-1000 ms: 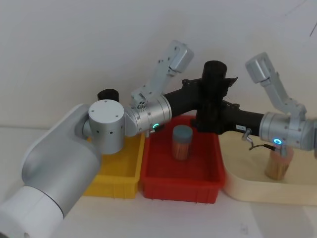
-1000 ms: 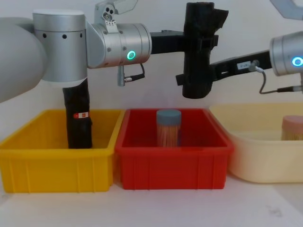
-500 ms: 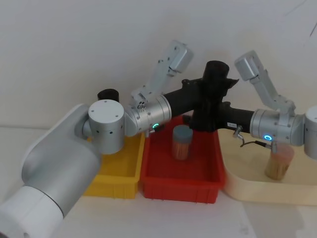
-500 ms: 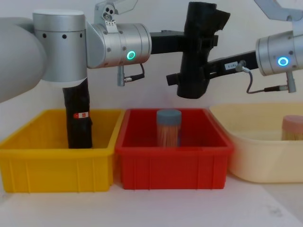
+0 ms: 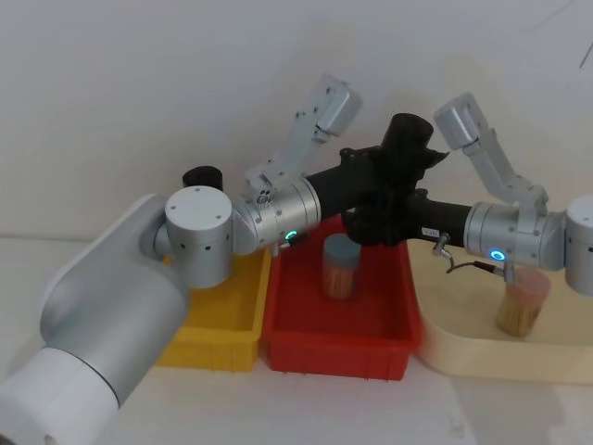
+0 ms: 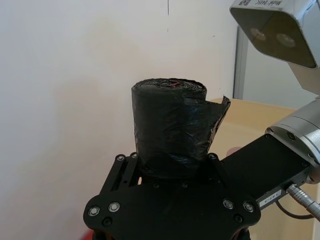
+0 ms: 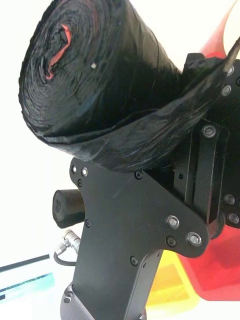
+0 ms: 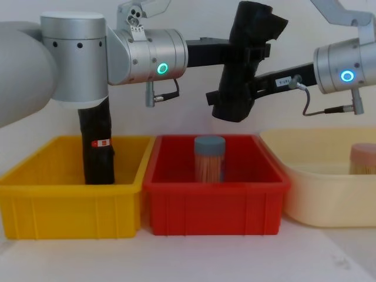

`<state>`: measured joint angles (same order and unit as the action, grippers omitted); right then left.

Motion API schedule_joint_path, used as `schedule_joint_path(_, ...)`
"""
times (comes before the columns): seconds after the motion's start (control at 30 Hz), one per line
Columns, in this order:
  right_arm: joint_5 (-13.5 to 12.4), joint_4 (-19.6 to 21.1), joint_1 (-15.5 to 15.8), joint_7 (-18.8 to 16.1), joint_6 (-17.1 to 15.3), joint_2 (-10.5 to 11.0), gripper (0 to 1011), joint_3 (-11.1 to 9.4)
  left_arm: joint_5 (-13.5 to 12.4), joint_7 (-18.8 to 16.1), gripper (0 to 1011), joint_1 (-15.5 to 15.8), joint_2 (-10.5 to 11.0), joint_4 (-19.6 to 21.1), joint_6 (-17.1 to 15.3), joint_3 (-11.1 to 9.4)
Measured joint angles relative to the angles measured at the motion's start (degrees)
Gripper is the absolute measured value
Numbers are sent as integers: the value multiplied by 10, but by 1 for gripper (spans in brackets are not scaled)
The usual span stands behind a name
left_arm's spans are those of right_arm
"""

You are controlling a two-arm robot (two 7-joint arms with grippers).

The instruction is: Pick up the garbage bag with the one hand and transfer it to the other hand.

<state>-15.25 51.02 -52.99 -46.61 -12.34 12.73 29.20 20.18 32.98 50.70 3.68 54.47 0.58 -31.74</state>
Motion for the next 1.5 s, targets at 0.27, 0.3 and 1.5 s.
schedule_joint_path(0.27,0,12,6,10,-7,6,560,1,0,0,508,0,0,0,0,0)
schedule_joint_path(0.3,0,14,7,11,-8,7,553,1,0,0,532,0,0,0,0,0)
schedule_joint_path(1.5,47,59,32,182,-109,48,523,-10,0,0,1001,0,0,0,0,0)
